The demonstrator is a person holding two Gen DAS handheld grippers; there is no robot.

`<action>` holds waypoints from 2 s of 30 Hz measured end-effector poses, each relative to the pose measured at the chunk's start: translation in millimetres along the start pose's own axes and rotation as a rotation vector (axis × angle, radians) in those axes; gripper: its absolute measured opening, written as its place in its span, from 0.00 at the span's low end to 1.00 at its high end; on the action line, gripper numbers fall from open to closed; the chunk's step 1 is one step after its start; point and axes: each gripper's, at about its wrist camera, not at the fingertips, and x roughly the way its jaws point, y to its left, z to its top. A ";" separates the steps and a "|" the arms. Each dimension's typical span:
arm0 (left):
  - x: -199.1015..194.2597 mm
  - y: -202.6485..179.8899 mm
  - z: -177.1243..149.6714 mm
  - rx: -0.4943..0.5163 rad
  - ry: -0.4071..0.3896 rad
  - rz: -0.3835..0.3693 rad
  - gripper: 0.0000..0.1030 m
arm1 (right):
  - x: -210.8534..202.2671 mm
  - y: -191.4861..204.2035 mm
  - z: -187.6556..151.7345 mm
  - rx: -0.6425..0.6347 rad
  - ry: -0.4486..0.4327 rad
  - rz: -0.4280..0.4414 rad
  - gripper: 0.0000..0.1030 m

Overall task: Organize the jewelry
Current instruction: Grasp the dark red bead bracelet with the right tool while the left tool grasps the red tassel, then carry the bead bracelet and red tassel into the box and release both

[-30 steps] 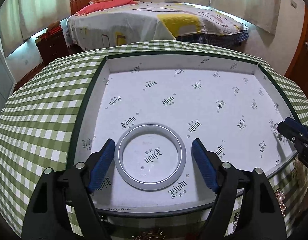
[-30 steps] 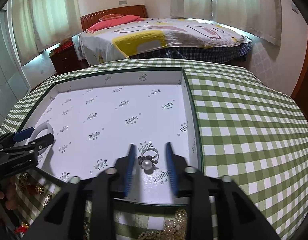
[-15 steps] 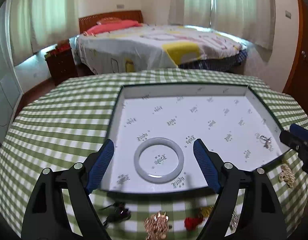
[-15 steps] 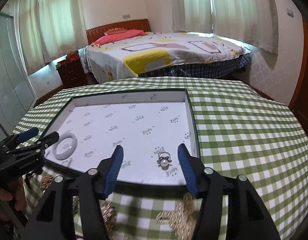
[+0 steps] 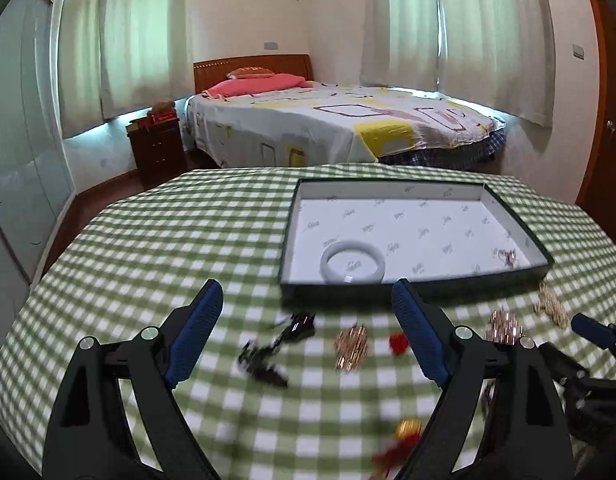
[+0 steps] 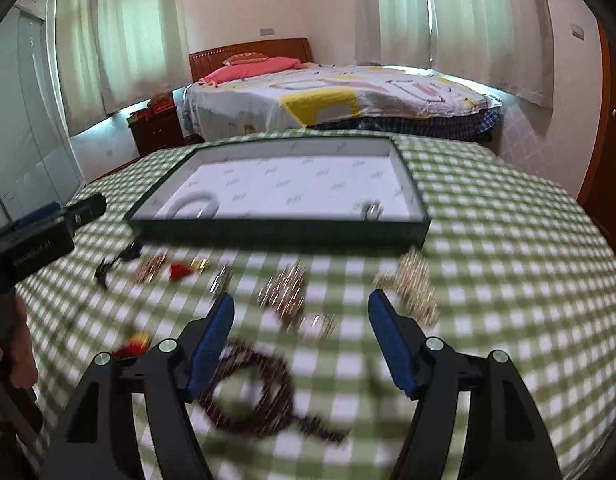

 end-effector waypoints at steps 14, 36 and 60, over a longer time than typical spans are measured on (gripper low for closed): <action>-23.6 13.1 -46.3 -0.003 0.062 0.013 0.82 | 17.1 32.8 -34.4 -0.066 0.094 -0.012 0.75; -17.5 -34.6 -69.0 0.093 0.142 -0.095 0.72 | -2.5 -13.1 -34.5 0.027 0.045 -0.002 0.12; -9.3 -39.1 -78.5 0.085 0.192 -0.273 0.08 | -1.4 -15.4 -36.6 0.048 0.045 0.022 0.12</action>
